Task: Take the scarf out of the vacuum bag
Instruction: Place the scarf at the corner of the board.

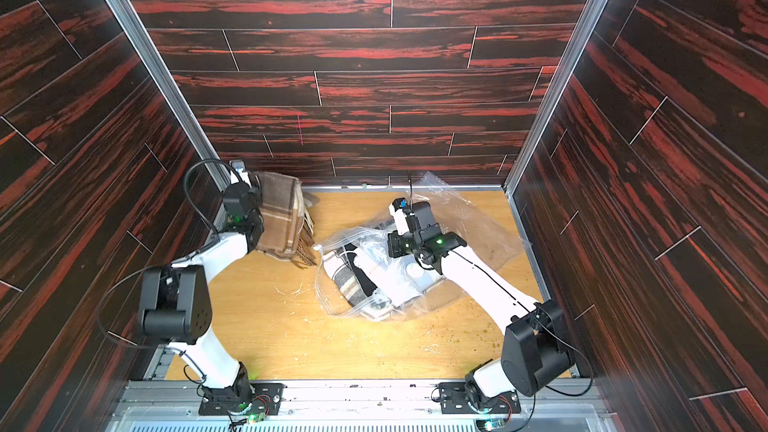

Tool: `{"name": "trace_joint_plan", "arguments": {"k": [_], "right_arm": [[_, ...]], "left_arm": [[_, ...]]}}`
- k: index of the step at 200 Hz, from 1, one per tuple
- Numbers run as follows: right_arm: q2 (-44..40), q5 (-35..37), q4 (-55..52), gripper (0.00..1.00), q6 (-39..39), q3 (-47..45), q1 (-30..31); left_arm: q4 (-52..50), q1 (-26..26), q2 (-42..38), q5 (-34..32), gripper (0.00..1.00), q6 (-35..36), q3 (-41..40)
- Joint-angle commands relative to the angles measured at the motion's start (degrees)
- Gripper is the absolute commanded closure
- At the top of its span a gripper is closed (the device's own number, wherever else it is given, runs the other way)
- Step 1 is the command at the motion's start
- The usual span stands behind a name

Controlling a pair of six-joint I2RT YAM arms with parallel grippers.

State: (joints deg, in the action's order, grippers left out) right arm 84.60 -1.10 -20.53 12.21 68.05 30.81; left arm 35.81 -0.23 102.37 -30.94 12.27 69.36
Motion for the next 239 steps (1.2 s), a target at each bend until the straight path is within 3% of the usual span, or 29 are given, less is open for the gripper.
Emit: {"name": "trace_joint_plan", "arguments": {"k": [1,52,88,97,107,114,126,170,197,239], "right_arm": [[0.0,-1.2,-0.1,0.99,0.4,-0.8,-0.3],[0.3,-1.6,0.0,0.99,0.3,-0.6,-0.4],[0.3,-2.0,0.1,0.98,0.4,-0.6,-0.4],[0.2,-2.0,0.2,0.98,0.4,-0.4,-0.5],[0.2,-2.0,0.2,0.98,0.6,-0.3,-0.5],[0.1,-1.8,0.1,0.98,0.6,-0.2,-0.5],[0.1,-1.6,0.1,0.99,0.6,-0.3,-0.5],[0.0,-1.5,0.1,0.98,1.0,-0.7,-0.5],[-0.5,-1.5,0.0,0.98,1.1,-1.0,-0.5],[-2.8,-2.9,1.3,0.98,2.3,-2.5,-0.5]], "left_arm": [[1.4,0.8,3.2,-0.8,1.00,-0.9,4.2],[-4.3,2.2,11.3,-1.6,1.00,-2.3,11.2],[-6.5,3.2,14.7,-3.0,0.88,-6.5,13.9],[-7.3,3.3,15.5,-3.8,0.75,-7.4,15.0],[-7.6,3.3,16.3,-4.8,0.37,-8.2,15.8],[-7.3,3.4,16.6,-4.7,0.17,-8.3,16.2],[-7.2,3.4,17.2,-5.0,0.00,-8.2,16.9],[-8.2,3.4,17.6,-7.5,0.00,-9.1,19.1],[-9.3,3.5,16.1,-5.2,0.00,-10.1,17.8],[-13.6,4.3,8.1,-0.6,0.00,-23.9,10.1]]}}
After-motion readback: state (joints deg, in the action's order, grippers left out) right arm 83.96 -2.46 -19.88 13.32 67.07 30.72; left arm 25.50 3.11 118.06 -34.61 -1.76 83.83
